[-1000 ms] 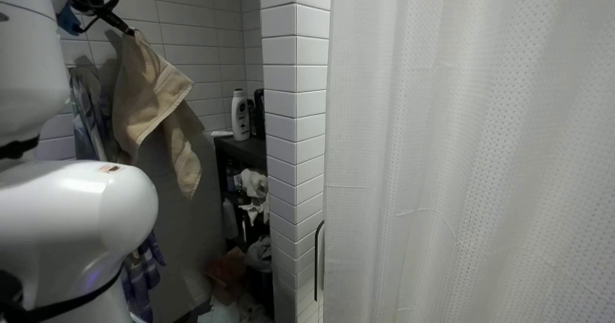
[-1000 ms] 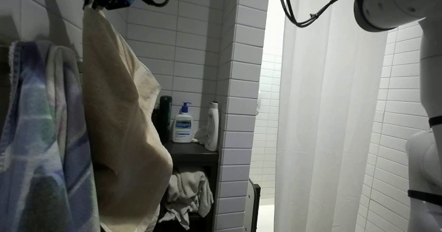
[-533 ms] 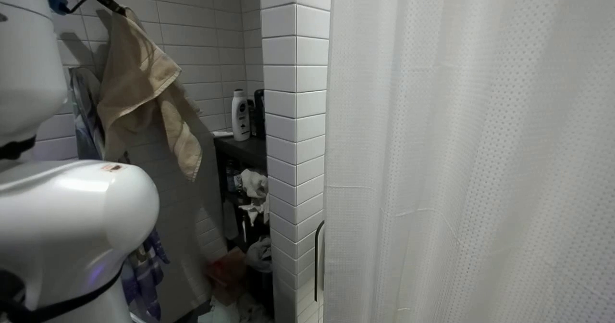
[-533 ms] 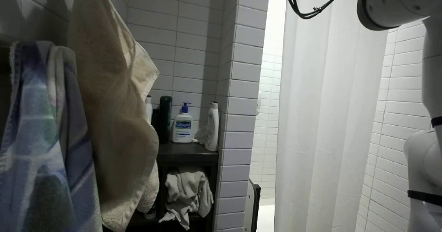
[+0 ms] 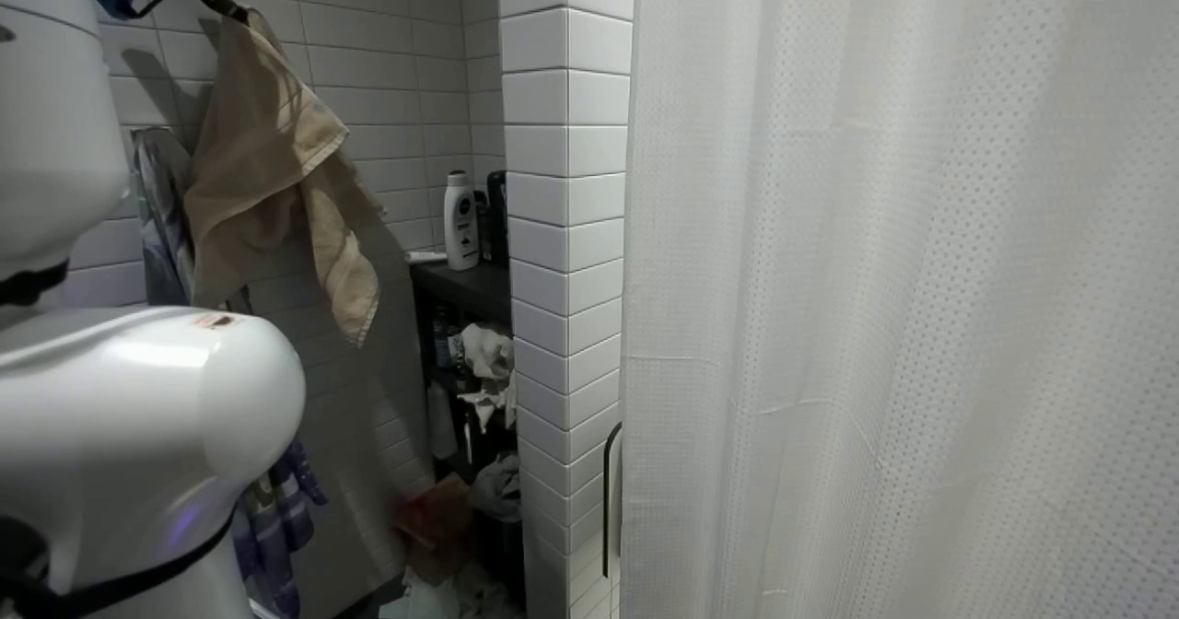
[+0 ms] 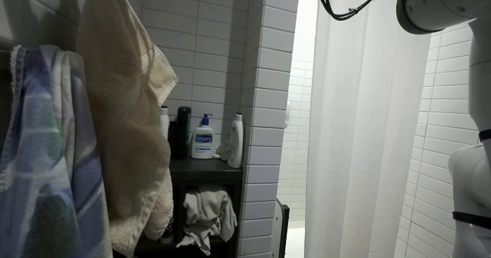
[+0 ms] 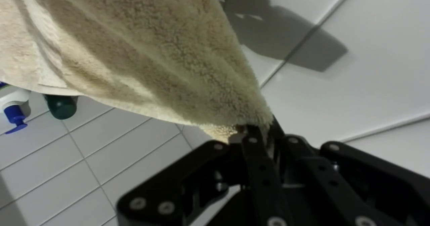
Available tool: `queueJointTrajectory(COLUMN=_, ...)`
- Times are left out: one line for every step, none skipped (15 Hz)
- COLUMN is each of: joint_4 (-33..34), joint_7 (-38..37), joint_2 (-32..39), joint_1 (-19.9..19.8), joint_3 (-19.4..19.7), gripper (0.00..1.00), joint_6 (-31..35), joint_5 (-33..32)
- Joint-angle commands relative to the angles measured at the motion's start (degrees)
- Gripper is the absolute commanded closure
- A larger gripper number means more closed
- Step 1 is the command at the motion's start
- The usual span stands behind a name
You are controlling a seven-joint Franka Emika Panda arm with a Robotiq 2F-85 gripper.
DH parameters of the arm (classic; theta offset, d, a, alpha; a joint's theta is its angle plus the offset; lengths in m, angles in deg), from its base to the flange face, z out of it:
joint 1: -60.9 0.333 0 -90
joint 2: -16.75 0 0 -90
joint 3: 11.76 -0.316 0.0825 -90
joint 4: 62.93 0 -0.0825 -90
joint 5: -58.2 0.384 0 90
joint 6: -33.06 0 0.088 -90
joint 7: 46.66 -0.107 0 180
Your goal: Pick up the bath towel and put it on the wall hanger
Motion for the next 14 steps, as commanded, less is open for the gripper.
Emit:
queueJointTrajectory(joint_4=3.68, joint_7=-1.76, joint_2=0.33, joint_1=1.71, joint_3=0.84, gripper=0.98, joint_6=-0.83, joint_5=-1.51)
queueJointTrajectory(joint_4=4.22, joint_7=-2.1, joint_2=0.39, joint_1=1.95, joint_3=0.86, gripper=0.98, joint_6=-0.99, joint_5=-1.95)
queueJointTrajectory(joint_4=4.73, joint_7=-2.36, joint_2=0.43, joint_1=2.15, joint_3=0.86, gripper=0.98, joint_6=-1.04, joint_5=-2.1)
queueJointTrajectory(joint_4=5.18, joint_7=-2.56, joint_2=0.53, joint_1=2.41, joint_3=0.89, gripper=0.98, joint_6=-1.19, joint_5=-2.47)
queueJointTrajectory(joint_4=5.67, joint_7=-2.7, joint_2=0.61, joint_1=2.65, joint_3=0.94, gripper=0.98, joint_6=-1.44, joint_5=-2.81)
queueJointTrajectory(joint_4=5.91, joint_7=-2.82, joint_2=0.56, joint_1=2.81, joint_3=0.98, gripper=0.98, joint_6=-1.58, joint_5=-2.93)
queueJointTrajectory(joint_4=6.13, joint_7=-2.96, joint_2=0.65, joint_1=2.89, joint_3=1.12, gripper=0.98, joint_6=-1.6, joint_5=-3.11)
queueJointTrajectory(joint_4=6.11, joint_7=-3.03, joint_2=0.64, joint_1=2.93, joint_3=1.21, gripper=0.98, joint_6=-1.67, joint_5=-3.06)
queueJointTrajectory(joint_4=5.8, joint_7=-3.16, joint_2=0.7, joint_1=2.95, joint_3=1.31, gripper=0.98, joint_6=-1.64, joint_5=-3.18)
queueJointTrajectory(joint_4=5.33, joint_7=-3.01, joint_2=0.96, joint_1=2.89, joint_3=1.45, gripper=0.98, joint_6=-1.69, joint_5=-3.03)
queueJointTrajectory(joint_4=4.74, joint_7=-2.66, joint_2=1.48, joint_1=2.66, joint_3=1.63, gripper=0.98, joint_6=-1.65, joint_5=-2.43)
queueJointTrajectory(joint_4=3.64, joint_7=-2.89, joint_2=1.97, joint_1=1.46, joint_3=1.04, gripper=0.98, joint_6=-1.59, joint_5=-2.4)
queueJointTrajectory(joint_4=3.03, joint_7=-2.66, joint_2=2.77, joint_1=1.16, joint_3=1.27, gripper=0.98, joint_6=-1.82, joint_5=-1.9)
queueJointTrajectory(joint_4=2.97, joint_7=-2.28, joint_2=3.69, joint_1=1.94, joint_3=2.56, gripper=0.98, joint_6=-2.07, joint_5=-1.32)
